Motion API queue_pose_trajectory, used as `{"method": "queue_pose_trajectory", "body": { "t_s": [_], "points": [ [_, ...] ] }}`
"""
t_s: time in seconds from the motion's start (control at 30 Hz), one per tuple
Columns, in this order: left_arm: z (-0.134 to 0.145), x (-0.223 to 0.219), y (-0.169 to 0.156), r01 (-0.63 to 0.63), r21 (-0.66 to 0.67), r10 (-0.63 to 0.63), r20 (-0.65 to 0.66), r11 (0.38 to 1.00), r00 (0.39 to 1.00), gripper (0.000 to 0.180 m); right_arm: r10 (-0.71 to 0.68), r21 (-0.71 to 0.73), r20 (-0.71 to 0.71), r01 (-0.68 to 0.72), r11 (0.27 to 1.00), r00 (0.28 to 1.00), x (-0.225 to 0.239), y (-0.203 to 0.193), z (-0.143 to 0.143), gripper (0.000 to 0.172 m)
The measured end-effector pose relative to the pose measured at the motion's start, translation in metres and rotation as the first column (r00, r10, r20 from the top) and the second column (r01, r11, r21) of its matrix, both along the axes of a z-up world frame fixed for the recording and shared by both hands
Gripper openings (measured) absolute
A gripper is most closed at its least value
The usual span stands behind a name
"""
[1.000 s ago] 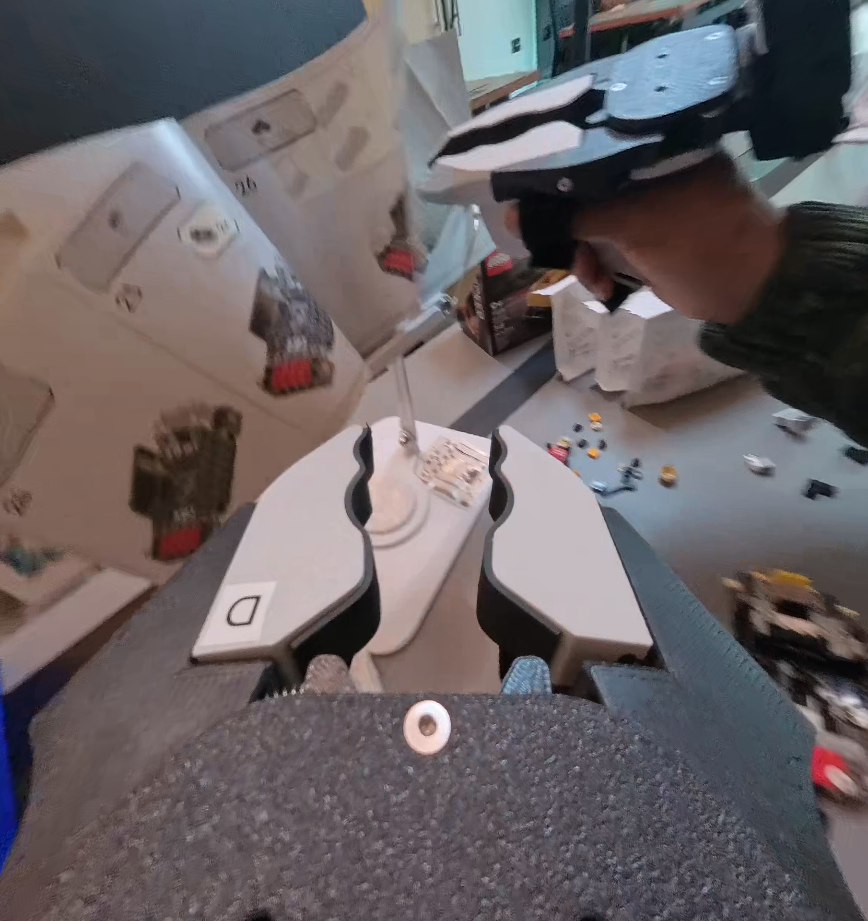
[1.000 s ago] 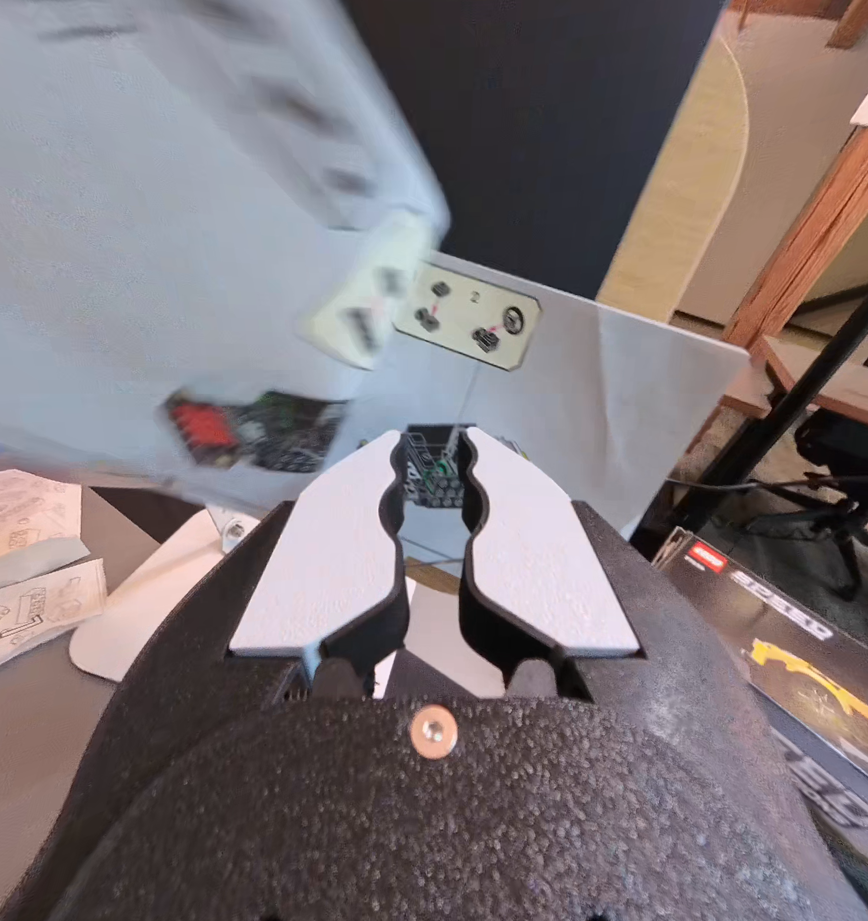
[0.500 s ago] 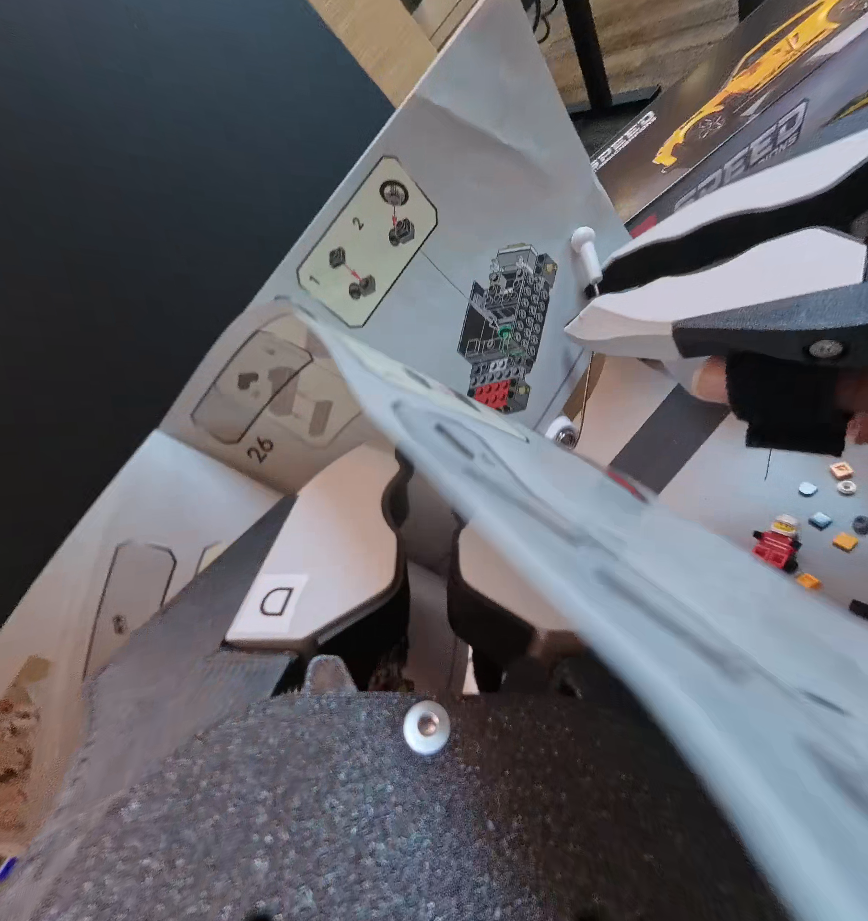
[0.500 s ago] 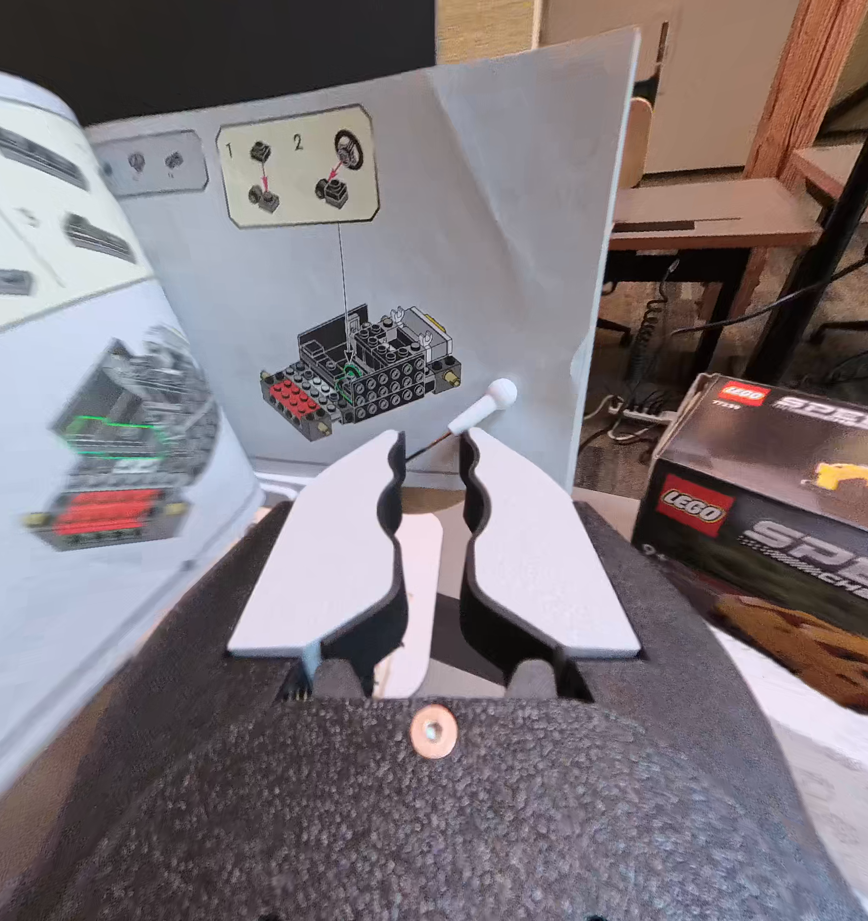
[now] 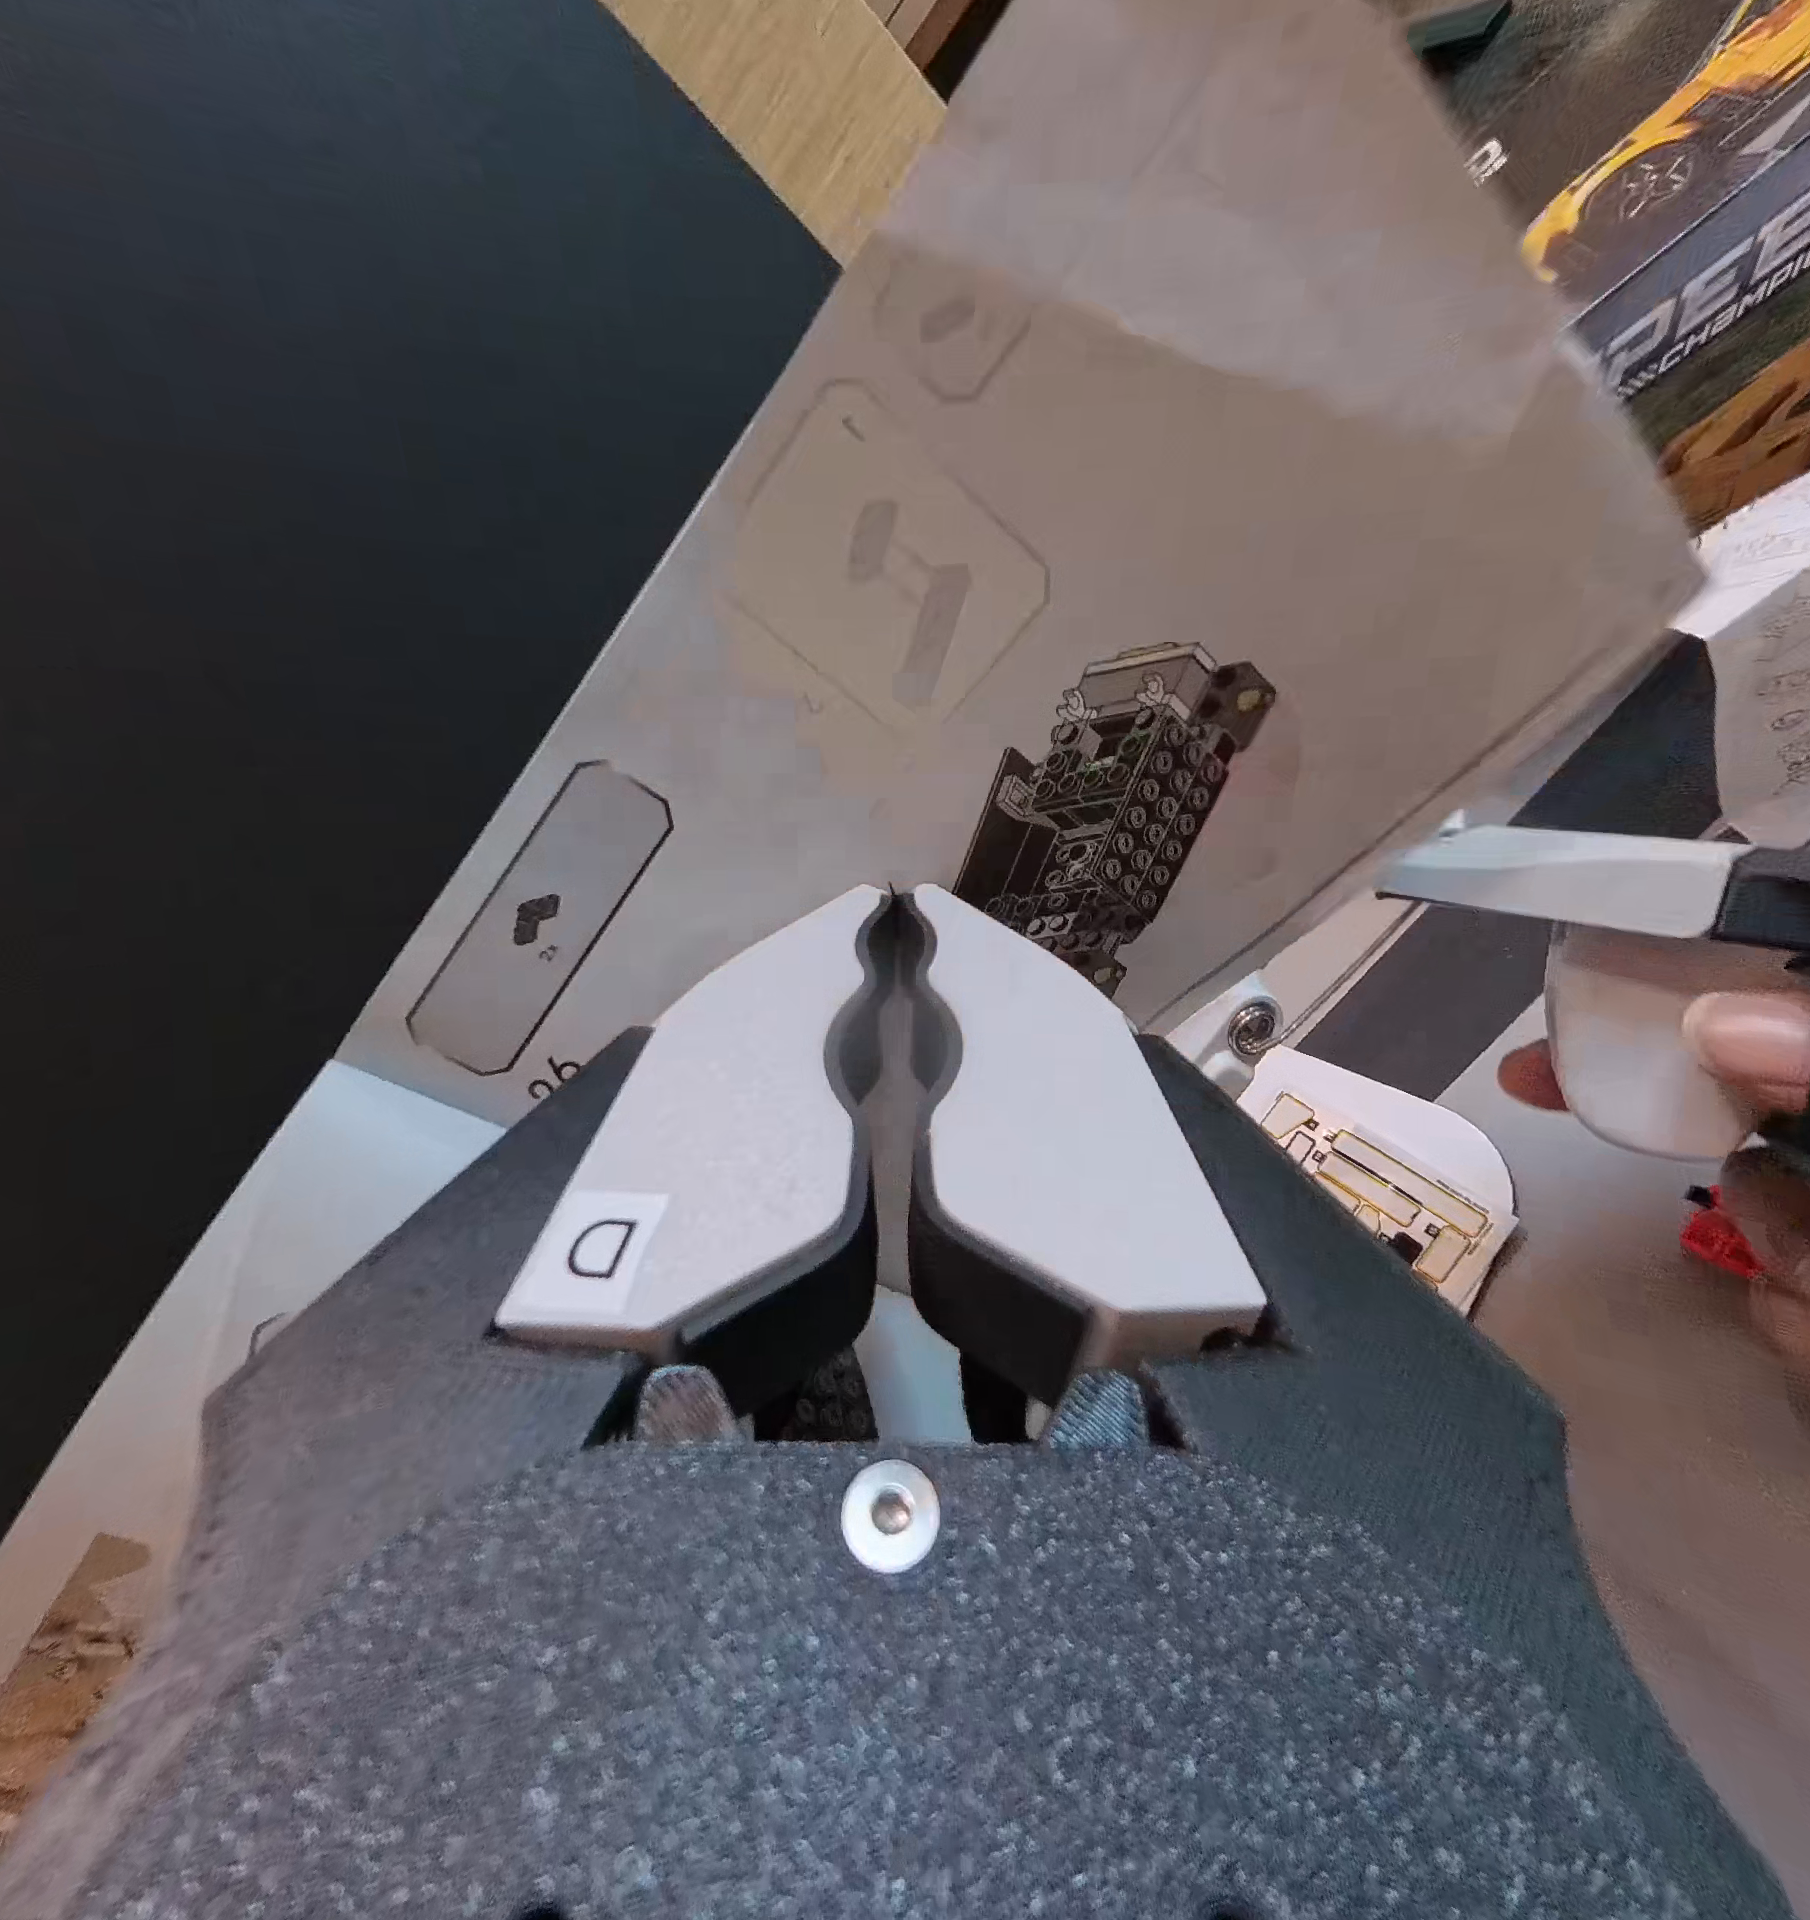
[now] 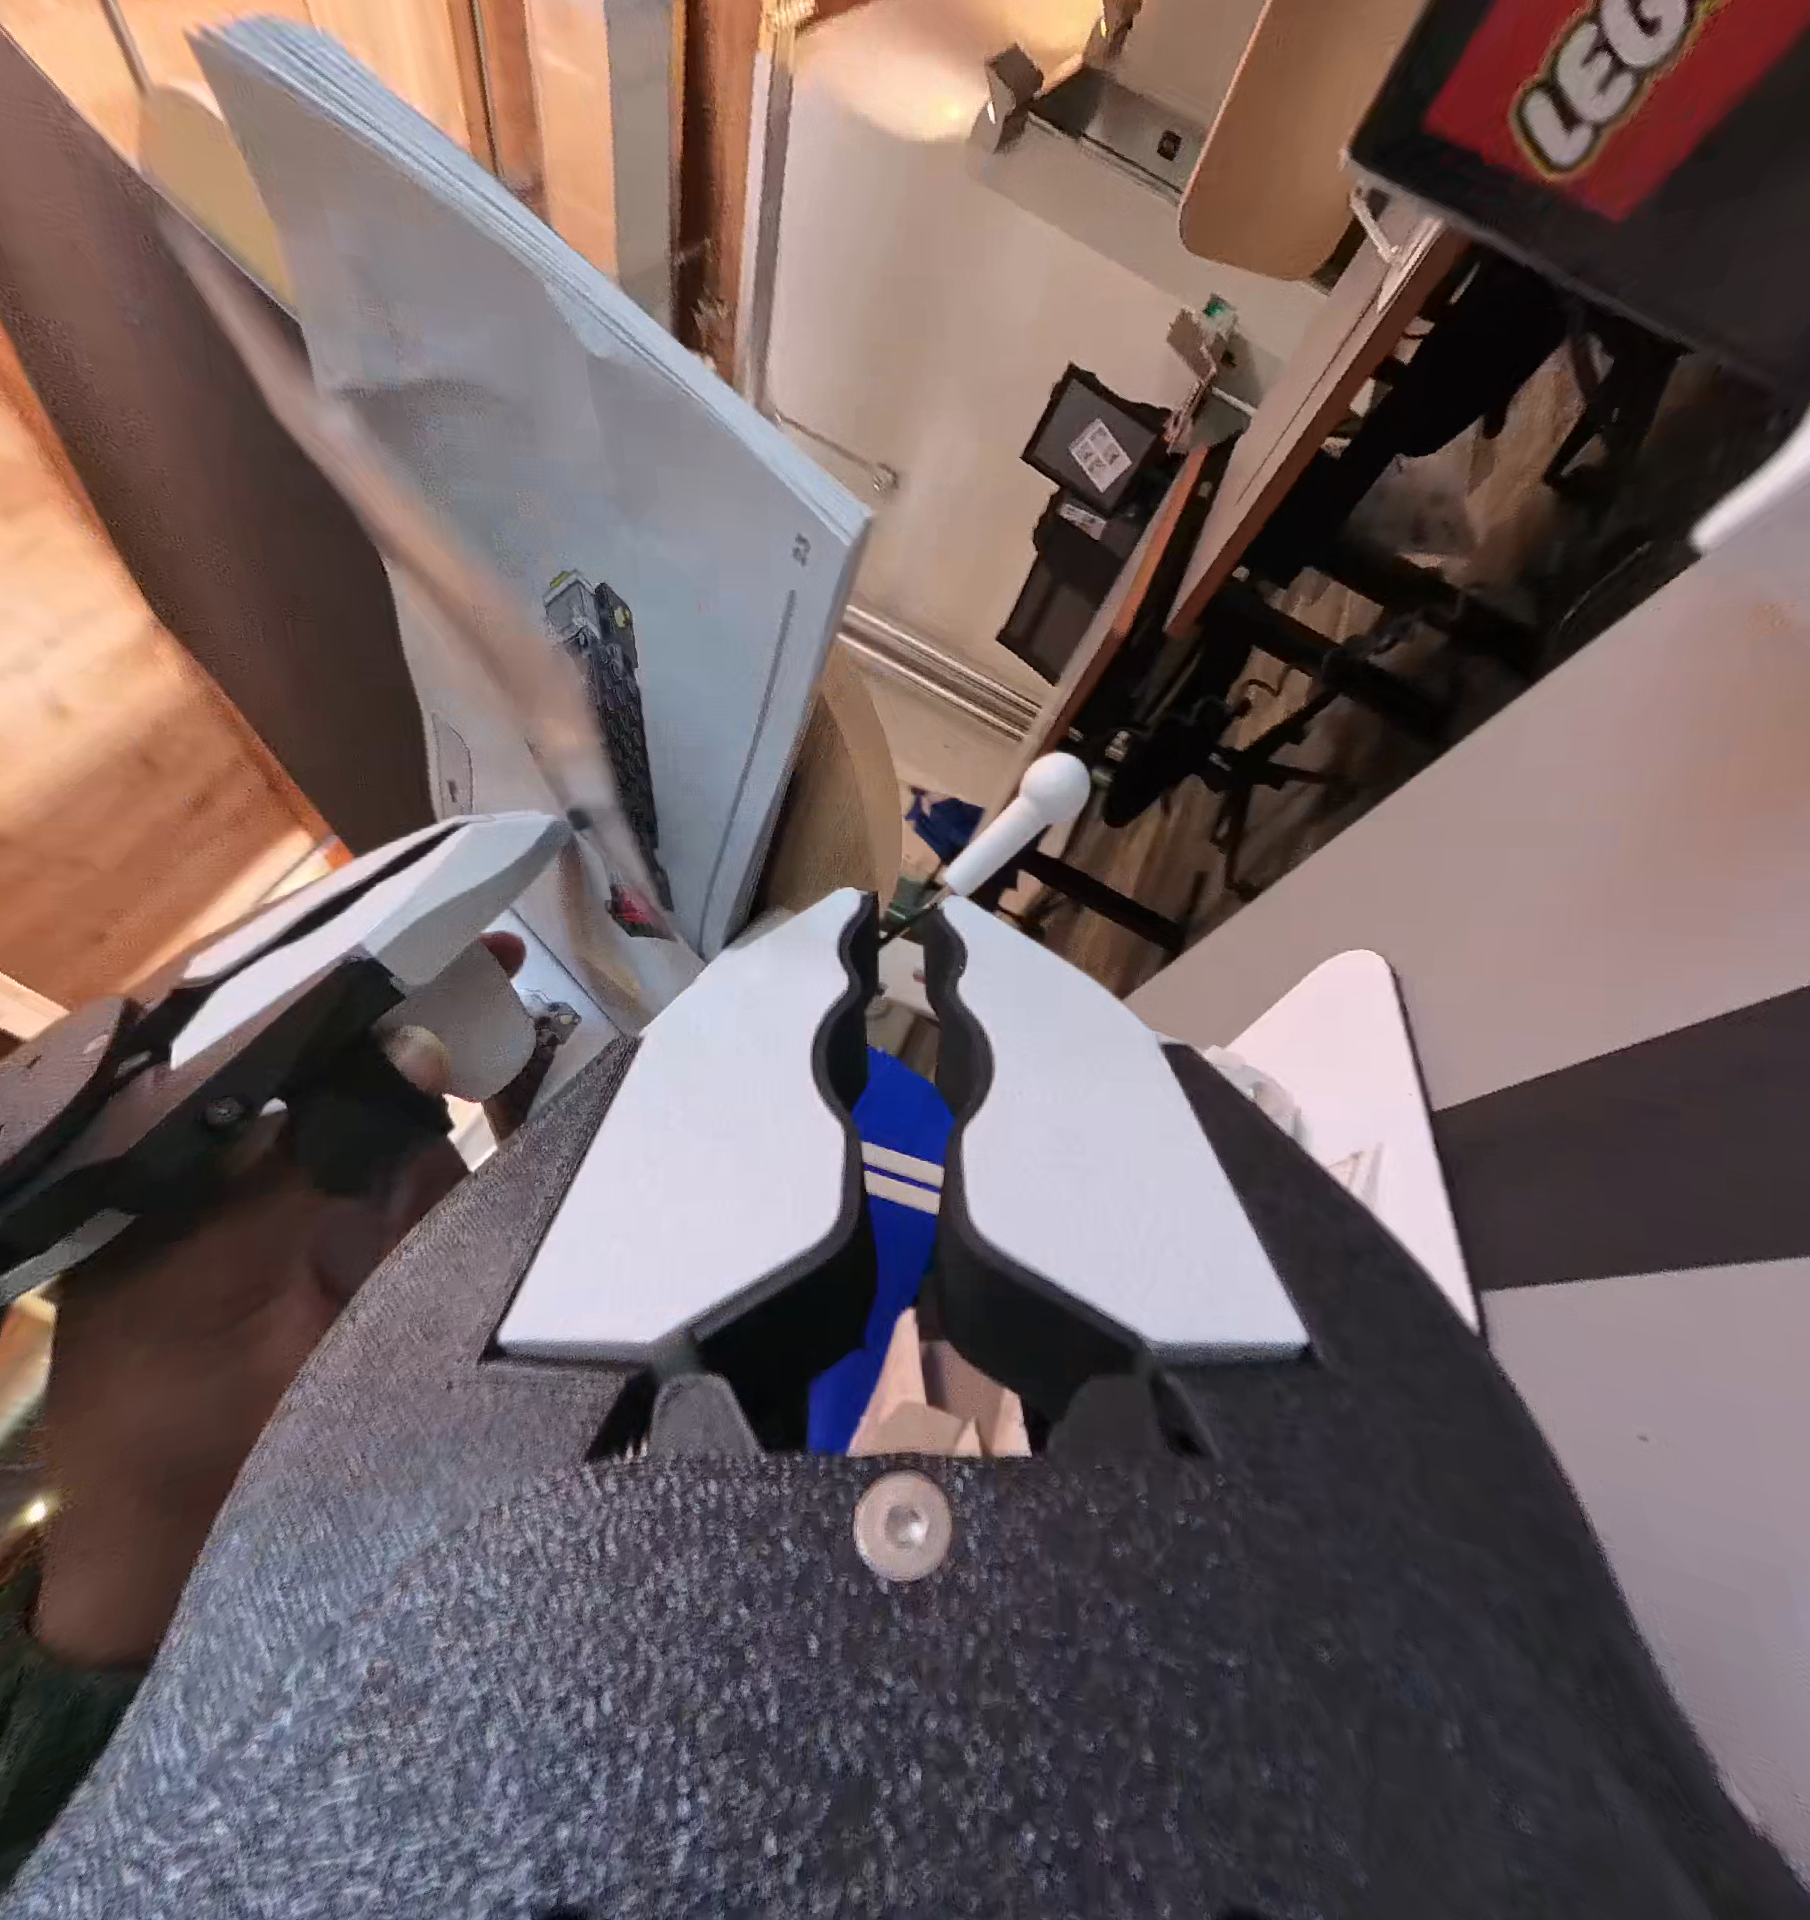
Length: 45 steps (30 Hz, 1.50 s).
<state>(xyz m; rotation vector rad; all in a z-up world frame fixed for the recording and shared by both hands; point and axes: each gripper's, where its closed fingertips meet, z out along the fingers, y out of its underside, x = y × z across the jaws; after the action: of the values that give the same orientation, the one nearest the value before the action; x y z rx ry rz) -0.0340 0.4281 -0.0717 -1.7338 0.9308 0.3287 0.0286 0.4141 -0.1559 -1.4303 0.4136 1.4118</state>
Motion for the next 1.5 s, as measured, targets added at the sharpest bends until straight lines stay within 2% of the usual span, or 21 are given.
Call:
{"method": "queue_pose_trajectory", "body": {
  "t_s": [0.13, 0.23, 0.37, 0.5, 0.57, 0.7, 0.77, 0.87, 0.93, 1.07, 1.13, 1.2, 1.37, 1.5],
  "points": [
    [-0.001, 0.000, 0.002, -0.010, -0.010, 0.010, 0.006, 1.000, 1.000, 0.002, -0.088, 0.115, -0.001, 0.087, 0.990, 0.996, 0.007, -0.007, 0.017, 0.006],
    [-0.001, 0.001, 0.002, -0.015, -0.015, 0.016, 0.013, 1.000, 1.000, 0.000, -0.163, 0.192, 0.081, 0.145, 0.971, 0.983, 0.009, -0.015, 0.029, 0.004],
    [-0.001, 0.002, 0.002, -0.018, -0.015, 0.018, 0.013, 1.000, 1.000, 0.000, -0.262, 0.303, 0.276, 0.175, 0.937, 0.925, 0.006, -0.021, 0.043, 0.002],
    [-0.001, 0.004, 0.003, -0.019, -0.027, 0.020, 0.026, 0.999, 0.999, 0.000, -0.267, 0.329, 0.285, 0.168, 0.929, 0.921, 0.001, -0.026, 0.054, 0.001],
    [-0.001, 0.006, 0.002, -0.012, -0.020, 0.013, 0.026, 1.000, 1.000, 0.000, -0.318, 0.381, 0.364, 0.172, 0.908, 0.875, 0.000, -0.026, 0.056, 0.002],
    [-0.001, 0.007, -0.001, 0.002, -0.012, -0.002, 0.018, 1.000, 1.000, 0.000, -0.362, 0.447, 0.569, 0.091, 0.890, 0.739, -0.007, -0.016, 0.066, 0.003],
    [-0.001, 0.007, -0.002, 0.014, -0.025, -0.014, 0.036, 1.000, 0.999, 0.000, -0.343, 0.417, 0.643, 0.063, 0.907, 0.685, -0.008, -0.005, 0.063, 0.005],
    [0.005, 0.008, -0.011, 0.052, -0.012, -0.051, 0.076, 0.999, 0.996, 0.000, -0.207, 0.316, 0.678, -0.026, 0.949, 0.706, -0.007, 0.000, 0.059, 0.008],
    [0.014, 0.007, -0.024, 0.083, 0.018, -0.084, 0.117, 0.996, 0.990, 0.001, -0.202, 0.331, 0.708, -0.065, 0.942, 0.677, -0.004, -0.010, 0.064, 0.015],
    [0.021, 0.004, -0.069, 0.186, 0.042, -0.191, 0.187, 0.982, 0.964, 0.009, -0.203, 0.393, 0.782, -0.213, 0.894, 0.589, -0.002, -0.056, 0.076, 0.017],
    [0.009, 0.006, -0.101, 0.270, 0.003, -0.263, 0.241, 0.963, 0.934, 0.015, -0.154, 0.367, 0.843, -0.342, 0.865, 0.515, -0.005, -0.089, 0.071, 0.016],
    [-0.012, 0.007, -0.135, 0.348, -0.068, -0.316, 0.285, 0.935, 0.905, 0.022, -0.082, 0.277, 0.911, -0.455, 0.846, 0.403, -0.004, -0.122, 0.053, 0.014],
    [-0.094, 0.003, -0.219, 0.493, -0.329, -0.387, 0.337, 0.805, 0.858, 0.041, 0.203, -0.082, 0.972, -0.638, 0.766, 0.118, 0.002, -0.207, -0.021, 0.014],
    [-0.156, 0.001, -0.278, 0.543, -0.534, -0.378, 0.393, 0.649, 0.838, 0.059, 0.419, -0.282, 0.907, -0.684, 0.672, 0.037, 0.000, -0.257, -0.067, 0.014]
  ]
}}
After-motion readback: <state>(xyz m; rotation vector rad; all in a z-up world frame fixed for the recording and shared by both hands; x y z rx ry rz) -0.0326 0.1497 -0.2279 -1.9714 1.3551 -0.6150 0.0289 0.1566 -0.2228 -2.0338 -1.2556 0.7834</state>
